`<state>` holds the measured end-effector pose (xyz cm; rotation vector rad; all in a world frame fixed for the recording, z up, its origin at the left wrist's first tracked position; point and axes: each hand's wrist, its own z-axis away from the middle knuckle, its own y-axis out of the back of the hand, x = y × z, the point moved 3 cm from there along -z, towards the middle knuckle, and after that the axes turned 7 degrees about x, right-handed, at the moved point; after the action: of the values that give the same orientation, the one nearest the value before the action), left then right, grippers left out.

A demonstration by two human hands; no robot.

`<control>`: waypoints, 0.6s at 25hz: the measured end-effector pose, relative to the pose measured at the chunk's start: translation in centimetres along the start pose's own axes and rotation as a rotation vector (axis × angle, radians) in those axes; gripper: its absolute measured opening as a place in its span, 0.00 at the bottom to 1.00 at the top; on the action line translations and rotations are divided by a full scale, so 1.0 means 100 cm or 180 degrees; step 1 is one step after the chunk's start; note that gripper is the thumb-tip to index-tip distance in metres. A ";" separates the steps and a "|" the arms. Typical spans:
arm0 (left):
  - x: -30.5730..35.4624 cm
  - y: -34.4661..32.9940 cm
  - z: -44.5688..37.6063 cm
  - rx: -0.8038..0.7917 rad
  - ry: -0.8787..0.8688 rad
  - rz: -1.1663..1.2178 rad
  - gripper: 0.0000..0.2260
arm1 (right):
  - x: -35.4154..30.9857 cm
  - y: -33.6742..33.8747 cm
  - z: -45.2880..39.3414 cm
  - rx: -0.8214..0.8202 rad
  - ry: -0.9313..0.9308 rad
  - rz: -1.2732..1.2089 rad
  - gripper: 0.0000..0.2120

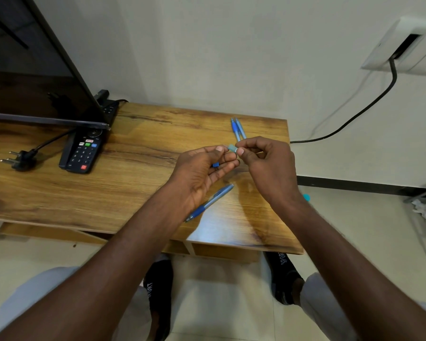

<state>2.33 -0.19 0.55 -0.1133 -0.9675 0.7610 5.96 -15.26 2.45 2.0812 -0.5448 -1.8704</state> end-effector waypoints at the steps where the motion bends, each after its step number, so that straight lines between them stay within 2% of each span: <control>1: 0.000 0.000 0.000 0.0001 -0.0004 0.0000 0.08 | 0.000 0.000 0.000 -0.0001 -0.0005 0.0003 0.07; 7: 0.002 0.000 0.000 -0.0017 -0.0021 -0.0020 0.11 | 0.001 0.000 -0.001 0.0000 -0.0025 0.0017 0.06; 15: 0.005 0.003 -0.003 -0.0001 -0.0177 -0.0197 0.10 | 0.004 -0.002 -0.001 -0.0103 -0.0106 -0.0011 0.05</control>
<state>2.51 0.43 0.57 -0.0624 -1.0196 0.7100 6.15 -15.30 2.08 2.0353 -0.5156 -1.9063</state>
